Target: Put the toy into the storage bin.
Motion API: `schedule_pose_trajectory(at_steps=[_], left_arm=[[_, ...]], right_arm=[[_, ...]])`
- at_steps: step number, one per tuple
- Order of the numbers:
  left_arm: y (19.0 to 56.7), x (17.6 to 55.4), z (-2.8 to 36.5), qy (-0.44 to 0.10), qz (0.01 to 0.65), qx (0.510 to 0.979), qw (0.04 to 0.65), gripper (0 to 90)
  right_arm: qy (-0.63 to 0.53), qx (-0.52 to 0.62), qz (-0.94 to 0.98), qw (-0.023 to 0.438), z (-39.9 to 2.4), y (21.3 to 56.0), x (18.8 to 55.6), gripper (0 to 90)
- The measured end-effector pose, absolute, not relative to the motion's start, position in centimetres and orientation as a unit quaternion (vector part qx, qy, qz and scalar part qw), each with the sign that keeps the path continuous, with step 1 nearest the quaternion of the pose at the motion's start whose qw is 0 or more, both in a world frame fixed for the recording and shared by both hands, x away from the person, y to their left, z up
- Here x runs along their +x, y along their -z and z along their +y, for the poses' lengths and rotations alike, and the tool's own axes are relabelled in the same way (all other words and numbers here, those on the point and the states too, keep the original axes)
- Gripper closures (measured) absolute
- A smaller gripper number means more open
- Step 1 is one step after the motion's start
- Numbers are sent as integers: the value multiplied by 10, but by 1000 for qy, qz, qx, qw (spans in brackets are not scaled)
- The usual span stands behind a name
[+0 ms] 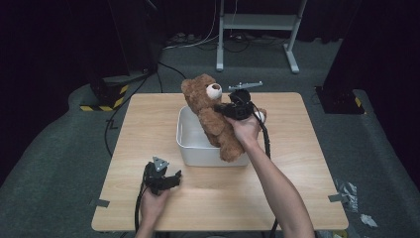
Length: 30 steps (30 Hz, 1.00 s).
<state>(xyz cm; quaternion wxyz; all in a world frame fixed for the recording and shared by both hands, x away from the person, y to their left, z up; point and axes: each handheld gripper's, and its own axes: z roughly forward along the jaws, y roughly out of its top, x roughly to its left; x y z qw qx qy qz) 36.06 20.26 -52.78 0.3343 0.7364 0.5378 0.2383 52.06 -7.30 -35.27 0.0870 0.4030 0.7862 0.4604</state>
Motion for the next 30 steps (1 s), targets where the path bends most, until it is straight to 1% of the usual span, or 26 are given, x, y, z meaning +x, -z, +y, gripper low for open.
schedule_pose_trajectory(at_steps=[16,30], left_arm=[[528,360,202,-238,538,737,333,248],[528,361,203,-240,536,738,333,247]], right_arm=[[-445,403,797,69,-75,355,522,798],[-433,398,807,63,-75,359,523,794]])
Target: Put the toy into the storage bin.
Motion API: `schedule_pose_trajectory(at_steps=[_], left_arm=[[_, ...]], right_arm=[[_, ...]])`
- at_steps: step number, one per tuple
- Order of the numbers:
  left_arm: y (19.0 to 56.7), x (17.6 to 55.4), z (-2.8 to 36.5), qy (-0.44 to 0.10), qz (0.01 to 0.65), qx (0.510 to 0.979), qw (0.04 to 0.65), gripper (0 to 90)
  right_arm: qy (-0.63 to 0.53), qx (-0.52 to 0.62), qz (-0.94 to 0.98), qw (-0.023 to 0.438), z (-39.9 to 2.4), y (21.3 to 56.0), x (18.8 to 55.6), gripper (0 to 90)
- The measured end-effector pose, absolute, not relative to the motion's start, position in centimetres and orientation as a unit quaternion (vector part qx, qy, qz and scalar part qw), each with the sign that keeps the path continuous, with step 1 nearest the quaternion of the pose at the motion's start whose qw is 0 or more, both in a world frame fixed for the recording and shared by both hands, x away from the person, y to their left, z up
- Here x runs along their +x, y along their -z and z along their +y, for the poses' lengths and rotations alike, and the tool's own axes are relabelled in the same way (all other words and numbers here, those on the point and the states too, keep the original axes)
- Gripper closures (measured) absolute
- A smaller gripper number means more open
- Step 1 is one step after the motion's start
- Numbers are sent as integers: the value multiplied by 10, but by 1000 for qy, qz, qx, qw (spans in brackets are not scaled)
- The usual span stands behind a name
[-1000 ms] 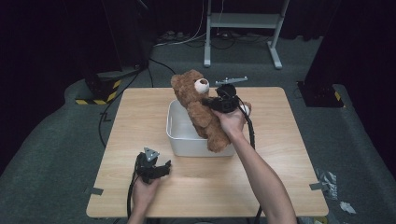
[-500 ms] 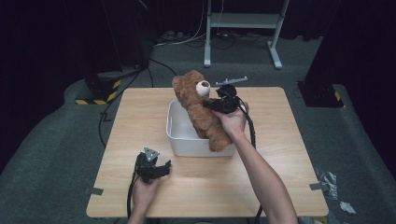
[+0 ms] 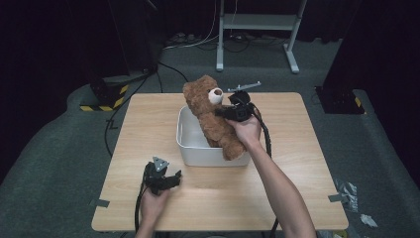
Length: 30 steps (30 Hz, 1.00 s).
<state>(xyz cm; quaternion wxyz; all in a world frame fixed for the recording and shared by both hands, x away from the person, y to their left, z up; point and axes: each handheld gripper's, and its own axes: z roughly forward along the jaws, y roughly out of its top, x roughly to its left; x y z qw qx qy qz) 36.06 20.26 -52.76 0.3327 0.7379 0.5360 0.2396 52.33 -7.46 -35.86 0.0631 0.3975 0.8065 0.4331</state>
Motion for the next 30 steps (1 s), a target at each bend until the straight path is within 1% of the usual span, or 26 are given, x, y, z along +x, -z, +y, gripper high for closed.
schedule_pose_trajectory(at_steps=[15,30], left_arm=[[527,361,203,-239,534,741,331,247],[527,361,203,-239,533,741,330,248]], right_arm=[[-407,378,829,69,-72,360,524,785],[-401,370,836,60,-76,359,525,769]])
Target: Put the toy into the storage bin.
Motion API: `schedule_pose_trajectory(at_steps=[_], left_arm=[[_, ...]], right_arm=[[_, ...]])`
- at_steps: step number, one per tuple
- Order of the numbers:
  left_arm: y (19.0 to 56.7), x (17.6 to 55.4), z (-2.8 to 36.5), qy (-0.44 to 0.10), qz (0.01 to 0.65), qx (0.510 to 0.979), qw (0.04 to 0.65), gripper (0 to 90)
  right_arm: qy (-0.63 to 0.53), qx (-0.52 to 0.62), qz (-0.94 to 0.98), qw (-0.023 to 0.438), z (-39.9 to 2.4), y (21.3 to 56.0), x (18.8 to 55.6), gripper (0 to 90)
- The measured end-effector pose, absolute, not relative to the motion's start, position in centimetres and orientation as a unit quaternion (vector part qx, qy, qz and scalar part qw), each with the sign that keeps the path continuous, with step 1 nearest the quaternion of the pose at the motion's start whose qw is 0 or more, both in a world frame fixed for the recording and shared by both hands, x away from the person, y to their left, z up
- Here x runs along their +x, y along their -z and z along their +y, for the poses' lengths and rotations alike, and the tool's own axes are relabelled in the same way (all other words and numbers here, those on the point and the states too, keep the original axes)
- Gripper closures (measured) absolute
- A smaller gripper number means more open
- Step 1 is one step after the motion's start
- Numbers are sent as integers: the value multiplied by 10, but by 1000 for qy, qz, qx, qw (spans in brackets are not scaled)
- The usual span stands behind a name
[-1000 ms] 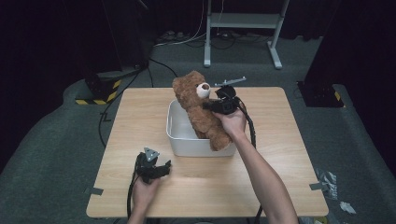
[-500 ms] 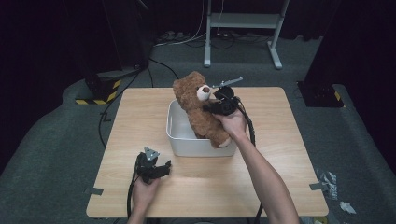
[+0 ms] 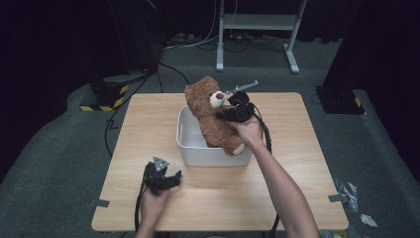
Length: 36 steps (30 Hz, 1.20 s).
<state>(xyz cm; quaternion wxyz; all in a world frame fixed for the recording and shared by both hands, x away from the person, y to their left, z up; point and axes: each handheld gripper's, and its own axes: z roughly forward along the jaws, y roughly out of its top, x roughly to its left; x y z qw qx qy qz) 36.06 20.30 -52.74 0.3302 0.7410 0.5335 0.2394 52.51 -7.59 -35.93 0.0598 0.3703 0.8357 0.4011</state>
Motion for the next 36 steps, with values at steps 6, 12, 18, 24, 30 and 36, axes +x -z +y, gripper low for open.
schedule_pose_trajectory(at_steps=[6,12,18,24,30,36], left_arm=[[527,361,203,-239,534,741,330,248],[527,361,203,-239,534,741,330,247],[527,361,203,-239,534,741,330,247],[527,361,203,-239,534,741,330,247],[527,361,203,-239,534,741,330,247],[527,361,203,-239,534,741,330,248]], right_arm=[[-402,369,836,57,-76,360,525,766],[-398,372,837,49,-77,360,525,752],[-376,367,849,55,-76,365,525,753],[-384,365,847,55,-81,369,522,834],[-391,367,843,50,-88,369,519,840],[-405,371,834,52,-97,368,515,830]])
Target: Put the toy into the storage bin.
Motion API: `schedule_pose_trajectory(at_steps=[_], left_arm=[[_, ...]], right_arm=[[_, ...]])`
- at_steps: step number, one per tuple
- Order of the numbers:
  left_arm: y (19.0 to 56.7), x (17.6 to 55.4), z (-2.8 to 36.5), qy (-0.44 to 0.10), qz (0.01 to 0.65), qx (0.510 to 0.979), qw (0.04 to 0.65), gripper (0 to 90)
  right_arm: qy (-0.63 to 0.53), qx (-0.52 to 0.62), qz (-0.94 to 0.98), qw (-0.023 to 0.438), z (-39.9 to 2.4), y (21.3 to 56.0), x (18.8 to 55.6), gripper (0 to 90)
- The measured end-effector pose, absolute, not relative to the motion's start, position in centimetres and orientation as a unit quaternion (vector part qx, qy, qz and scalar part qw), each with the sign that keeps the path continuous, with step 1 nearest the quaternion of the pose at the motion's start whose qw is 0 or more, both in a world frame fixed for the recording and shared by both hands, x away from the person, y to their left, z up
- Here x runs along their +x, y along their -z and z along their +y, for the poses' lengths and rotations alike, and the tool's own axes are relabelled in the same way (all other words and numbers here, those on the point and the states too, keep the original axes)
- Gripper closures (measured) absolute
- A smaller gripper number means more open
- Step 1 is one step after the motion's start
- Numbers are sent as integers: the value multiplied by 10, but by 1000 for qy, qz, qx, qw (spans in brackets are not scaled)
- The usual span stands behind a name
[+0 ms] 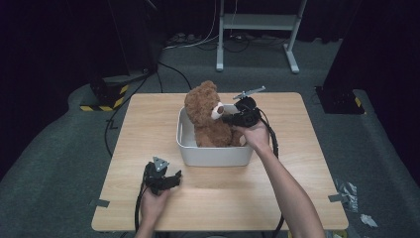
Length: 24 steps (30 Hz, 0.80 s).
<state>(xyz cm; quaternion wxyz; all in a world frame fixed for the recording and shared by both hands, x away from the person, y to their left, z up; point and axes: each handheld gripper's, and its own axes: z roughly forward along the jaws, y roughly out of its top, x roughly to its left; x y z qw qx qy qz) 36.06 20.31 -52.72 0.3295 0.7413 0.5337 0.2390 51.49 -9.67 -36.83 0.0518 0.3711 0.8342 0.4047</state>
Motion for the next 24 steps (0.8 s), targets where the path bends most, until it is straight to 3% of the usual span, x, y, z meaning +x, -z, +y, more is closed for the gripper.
schedule_pose_trajectory(at_steps=[24], left_arm=[[527,361,203,-239,534,741,330,248]], right_arm=[[-477,380,788,86,-132,349,492,661]])
